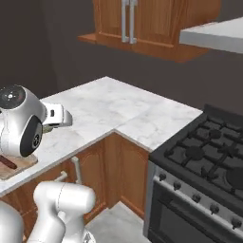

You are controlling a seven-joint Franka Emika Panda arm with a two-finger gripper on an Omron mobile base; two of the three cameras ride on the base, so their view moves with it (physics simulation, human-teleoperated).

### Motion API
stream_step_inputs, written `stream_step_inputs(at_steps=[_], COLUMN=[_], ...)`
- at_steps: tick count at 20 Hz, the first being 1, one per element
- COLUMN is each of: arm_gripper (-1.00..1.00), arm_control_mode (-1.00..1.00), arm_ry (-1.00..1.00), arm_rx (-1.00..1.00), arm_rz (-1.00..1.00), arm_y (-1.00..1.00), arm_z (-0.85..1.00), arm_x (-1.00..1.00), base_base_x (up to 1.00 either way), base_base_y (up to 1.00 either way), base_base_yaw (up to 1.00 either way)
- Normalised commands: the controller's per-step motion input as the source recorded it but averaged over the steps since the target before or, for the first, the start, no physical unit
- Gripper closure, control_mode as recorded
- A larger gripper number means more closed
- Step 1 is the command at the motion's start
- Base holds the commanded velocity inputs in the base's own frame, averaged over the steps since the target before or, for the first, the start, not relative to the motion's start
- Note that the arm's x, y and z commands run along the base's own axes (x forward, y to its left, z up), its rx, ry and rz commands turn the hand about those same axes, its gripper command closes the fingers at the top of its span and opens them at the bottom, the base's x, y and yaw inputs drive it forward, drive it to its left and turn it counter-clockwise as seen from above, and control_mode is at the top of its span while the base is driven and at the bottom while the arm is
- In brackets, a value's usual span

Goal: Retrieve the sausage and cheese from the fridge and place them on the cutting board on the counter.

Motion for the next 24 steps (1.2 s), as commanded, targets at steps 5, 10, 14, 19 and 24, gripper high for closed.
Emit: stream_step_inputs(at_steps=[5, 10, 14, 19, 24], arm_gripper=[1.0, 1.0, 1.0, 1.0, 1.0], arm_control_mode=[1.0, 1.0, 1.0, 1.0, 1.0], arm_ry=[0.0, 0.0, 0.0, 0.0, 0.0], arm_rx=[0.0, 0.0, 0.0, 0.0, 0.0], arm_rz=[0.0, 0.0, 0.0, 0.0, 0.0], arm_y=[0.0, 0.0, 0.0, 0.0, 0.0], arm_z=[0.0, 0.0, 0.0, 0.0, 0.0], arm_x=[0.0, 0.0, 0.0, 0.0, 0.0], base_base_x=[0.47, 0.41, 0.46, 0.66, 0.77], base_base_y=[-0.07, -0.07, -0.11, -0.18, -0.18], base_base_yaw=[0.74, 0.78, 0.69, 0.38, 0.15])
